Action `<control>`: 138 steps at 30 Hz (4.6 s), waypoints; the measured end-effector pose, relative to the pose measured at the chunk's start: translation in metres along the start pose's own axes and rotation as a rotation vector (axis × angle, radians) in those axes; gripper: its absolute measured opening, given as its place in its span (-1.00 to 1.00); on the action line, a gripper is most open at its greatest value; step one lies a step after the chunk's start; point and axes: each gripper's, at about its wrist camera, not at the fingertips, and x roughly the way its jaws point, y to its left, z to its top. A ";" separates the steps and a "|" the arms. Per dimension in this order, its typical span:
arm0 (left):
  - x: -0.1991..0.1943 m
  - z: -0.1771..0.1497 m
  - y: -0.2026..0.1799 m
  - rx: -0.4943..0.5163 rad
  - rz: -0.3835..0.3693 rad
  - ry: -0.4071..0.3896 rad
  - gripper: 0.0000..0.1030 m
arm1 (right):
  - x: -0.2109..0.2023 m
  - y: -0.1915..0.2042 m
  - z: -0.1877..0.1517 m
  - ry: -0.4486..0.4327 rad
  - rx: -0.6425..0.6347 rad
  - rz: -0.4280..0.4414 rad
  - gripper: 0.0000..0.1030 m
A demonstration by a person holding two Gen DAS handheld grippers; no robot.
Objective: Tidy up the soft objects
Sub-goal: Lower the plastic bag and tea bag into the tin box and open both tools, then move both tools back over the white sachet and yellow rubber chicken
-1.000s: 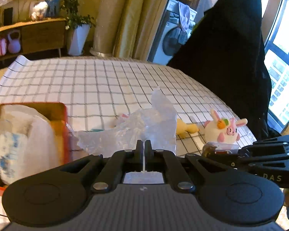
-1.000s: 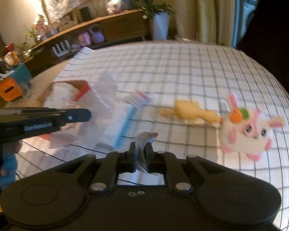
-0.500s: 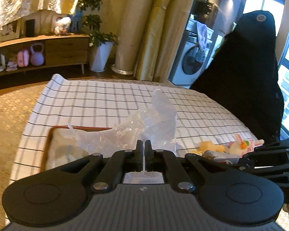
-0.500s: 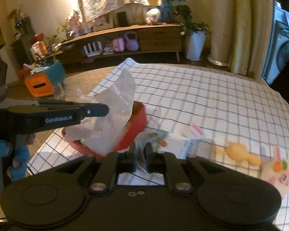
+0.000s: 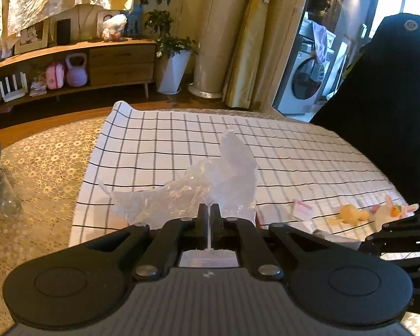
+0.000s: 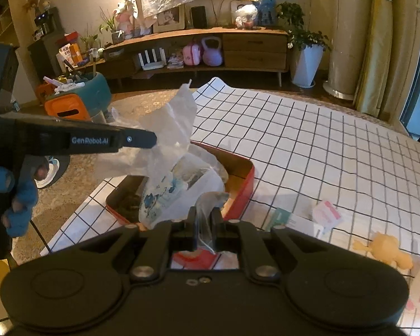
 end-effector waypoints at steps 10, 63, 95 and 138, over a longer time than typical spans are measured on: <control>0.040 -0.018 0.018 0.025 0.024 0.072 -0.97 | 0.055 -0.008 0.022 0.033 0.001 -0.037 -0.84; 0.060 -0.036 0.014 0.013 0.034 0.165 0.21 | 0.080 -0.004 0.031 0.045 0.001 -0.031 0.07; -0.036 -0.027 -0.098 0.095 -0.108 -0.039 0.68 | -0.090 -0.043 -0.025 -0.188 0.068 -0.025 0.81; 0.196 0.009 -0.206 0.201 -0.079 0.238 0.94 | -0.009 -0.188 -0.062 0.051 -0.024 -0.203 0.89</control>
